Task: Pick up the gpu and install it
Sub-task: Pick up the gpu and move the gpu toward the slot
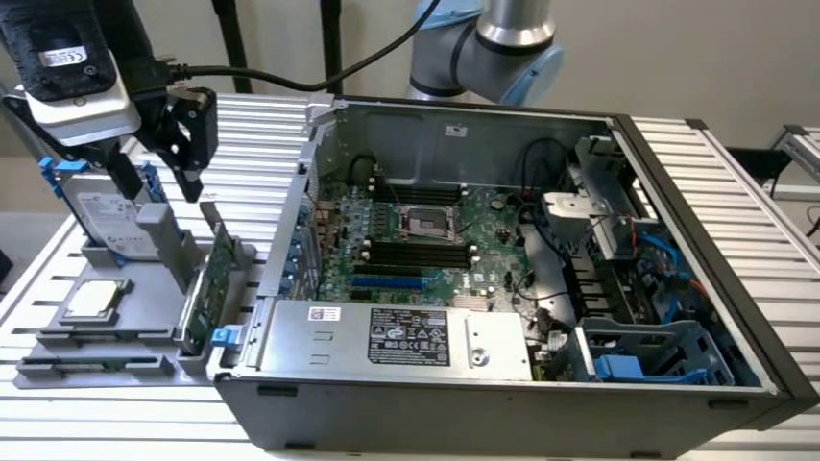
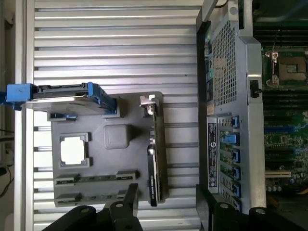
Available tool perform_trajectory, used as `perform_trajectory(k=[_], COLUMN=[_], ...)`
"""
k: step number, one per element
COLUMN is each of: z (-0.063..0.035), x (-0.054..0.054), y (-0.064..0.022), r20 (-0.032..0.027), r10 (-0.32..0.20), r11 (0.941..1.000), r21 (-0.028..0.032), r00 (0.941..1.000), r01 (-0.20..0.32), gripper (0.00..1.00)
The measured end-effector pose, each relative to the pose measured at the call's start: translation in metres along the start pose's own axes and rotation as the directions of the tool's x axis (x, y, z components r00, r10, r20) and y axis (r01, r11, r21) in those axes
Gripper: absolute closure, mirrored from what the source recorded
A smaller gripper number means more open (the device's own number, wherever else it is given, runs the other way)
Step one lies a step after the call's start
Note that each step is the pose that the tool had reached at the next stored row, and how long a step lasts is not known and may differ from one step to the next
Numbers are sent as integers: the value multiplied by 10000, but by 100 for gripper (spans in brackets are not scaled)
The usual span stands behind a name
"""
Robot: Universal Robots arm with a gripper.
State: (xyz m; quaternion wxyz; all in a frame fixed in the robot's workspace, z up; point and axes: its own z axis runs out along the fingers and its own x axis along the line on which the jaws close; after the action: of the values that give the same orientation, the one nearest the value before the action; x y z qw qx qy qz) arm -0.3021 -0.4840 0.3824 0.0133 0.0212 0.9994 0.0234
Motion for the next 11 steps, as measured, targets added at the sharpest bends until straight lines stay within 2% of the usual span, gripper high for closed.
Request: perform_trajectory(k=[11], z=[193], x=[91], y=[-13], r20=[1], r10=[-8], r11=[10000], r21=[8], r00=[10000], r01=[8], gripper=[40])
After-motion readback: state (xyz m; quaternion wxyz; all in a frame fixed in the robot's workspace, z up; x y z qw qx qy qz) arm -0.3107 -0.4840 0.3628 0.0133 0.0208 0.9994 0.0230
